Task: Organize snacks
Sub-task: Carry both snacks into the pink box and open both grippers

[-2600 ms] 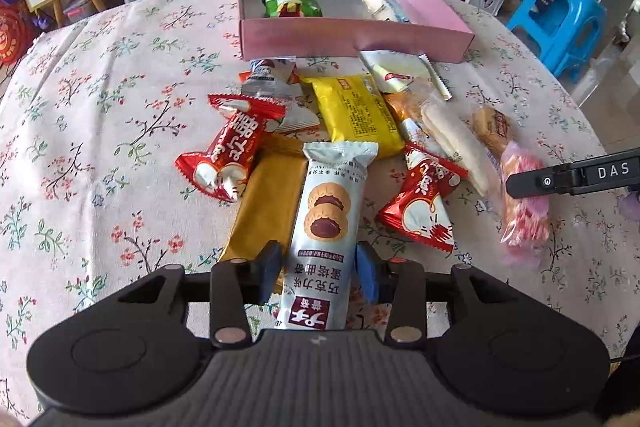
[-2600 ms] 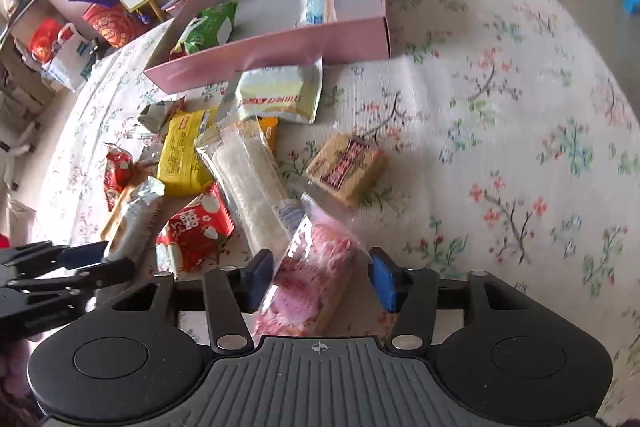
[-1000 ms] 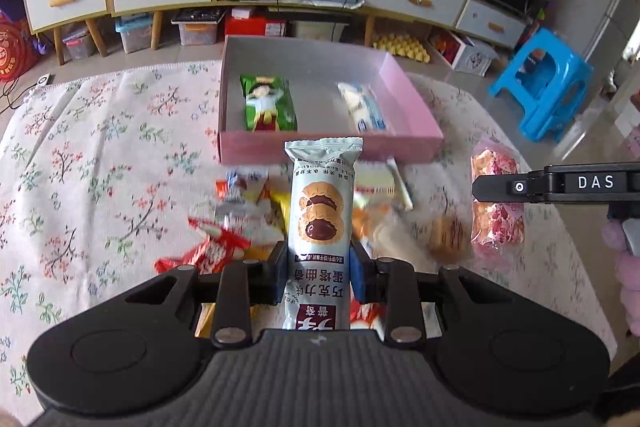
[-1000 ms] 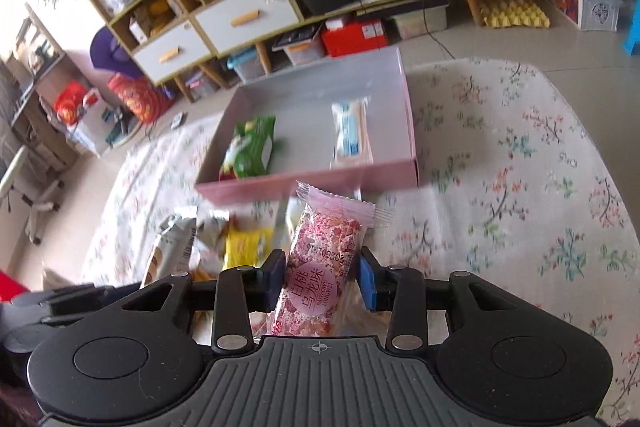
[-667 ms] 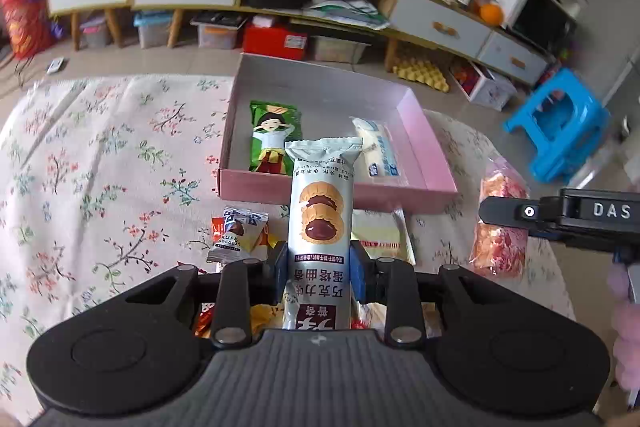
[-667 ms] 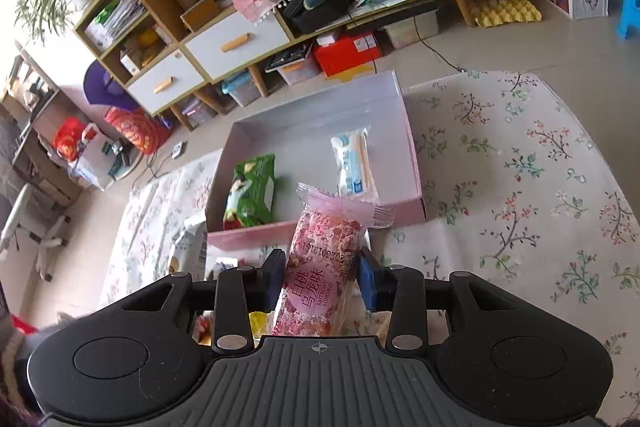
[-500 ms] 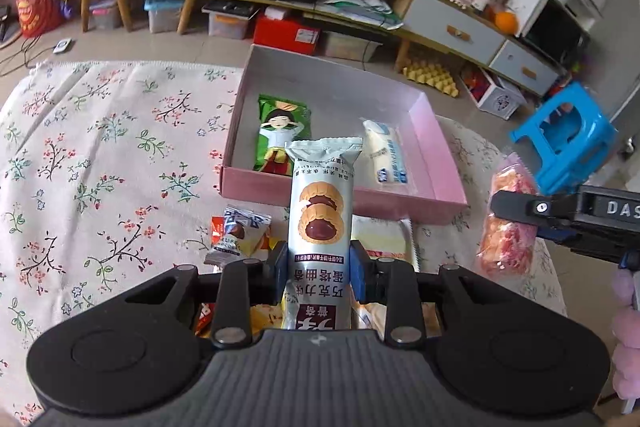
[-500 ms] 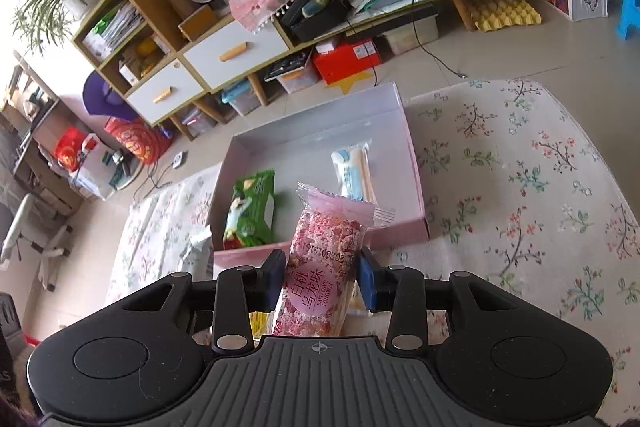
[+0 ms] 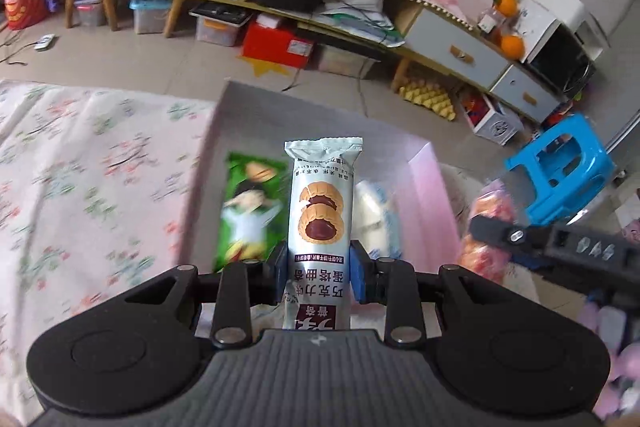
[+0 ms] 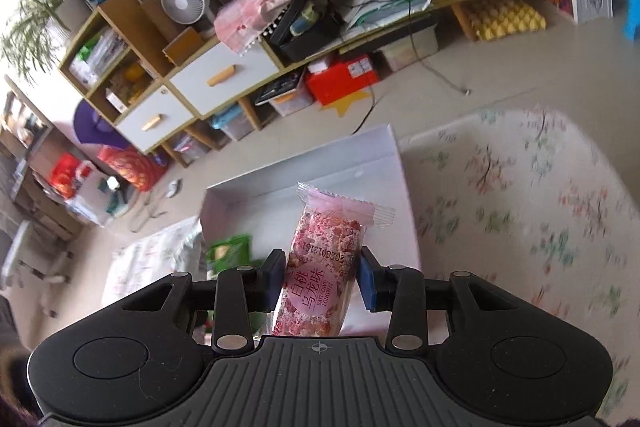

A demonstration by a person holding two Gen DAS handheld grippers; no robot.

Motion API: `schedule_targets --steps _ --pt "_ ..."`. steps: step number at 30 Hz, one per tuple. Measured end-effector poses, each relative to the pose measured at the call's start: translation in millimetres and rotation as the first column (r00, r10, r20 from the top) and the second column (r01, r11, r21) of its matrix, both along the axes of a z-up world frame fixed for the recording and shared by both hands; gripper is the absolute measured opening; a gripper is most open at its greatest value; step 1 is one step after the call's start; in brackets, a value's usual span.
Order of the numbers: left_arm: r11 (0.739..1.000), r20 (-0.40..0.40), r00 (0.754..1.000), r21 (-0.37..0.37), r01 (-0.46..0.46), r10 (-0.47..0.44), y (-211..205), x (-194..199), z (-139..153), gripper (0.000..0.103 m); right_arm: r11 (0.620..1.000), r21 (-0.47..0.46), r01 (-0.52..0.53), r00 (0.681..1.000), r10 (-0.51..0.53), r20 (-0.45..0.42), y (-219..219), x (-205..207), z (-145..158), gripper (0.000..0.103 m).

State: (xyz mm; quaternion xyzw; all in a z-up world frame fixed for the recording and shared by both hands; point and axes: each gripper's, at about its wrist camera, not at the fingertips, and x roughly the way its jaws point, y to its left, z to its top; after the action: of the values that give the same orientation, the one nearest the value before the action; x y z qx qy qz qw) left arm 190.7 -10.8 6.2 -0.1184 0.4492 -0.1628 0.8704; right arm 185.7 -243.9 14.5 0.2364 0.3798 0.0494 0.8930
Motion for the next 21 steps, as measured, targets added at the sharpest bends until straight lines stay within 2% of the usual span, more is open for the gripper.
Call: schedule_targets --steps 4,9,16,21 --pt "1.000 0.002 1.000 -0.005 0.005 -0.005 -19 18 -10 0.028 0.991 -0.132 -0.025 1.000 0.026 0.008 5 12 -7 0.037" --pt "1.000 0.018 1.000 0.027 0.010 -0.011 -34 27 -22 0.028 0.970 -0.238 -0.052 0.998 0.062 0.032 13 23 -15 0.038" --pt "0.999 0.032 0.999 0.045 0.016 -0.018 -39 33 -36 0.025 0.961 -0.256 -0.102 0.993 0.113 0.030 22 33 -32 0.038" --pt "1.000 0.045 0.999 0.027 0.014 -0.016 -34 35 -36 0.023 0.960 -0.258 -0.106 0.993 0.116 0.027 21 36 -38 0.038"
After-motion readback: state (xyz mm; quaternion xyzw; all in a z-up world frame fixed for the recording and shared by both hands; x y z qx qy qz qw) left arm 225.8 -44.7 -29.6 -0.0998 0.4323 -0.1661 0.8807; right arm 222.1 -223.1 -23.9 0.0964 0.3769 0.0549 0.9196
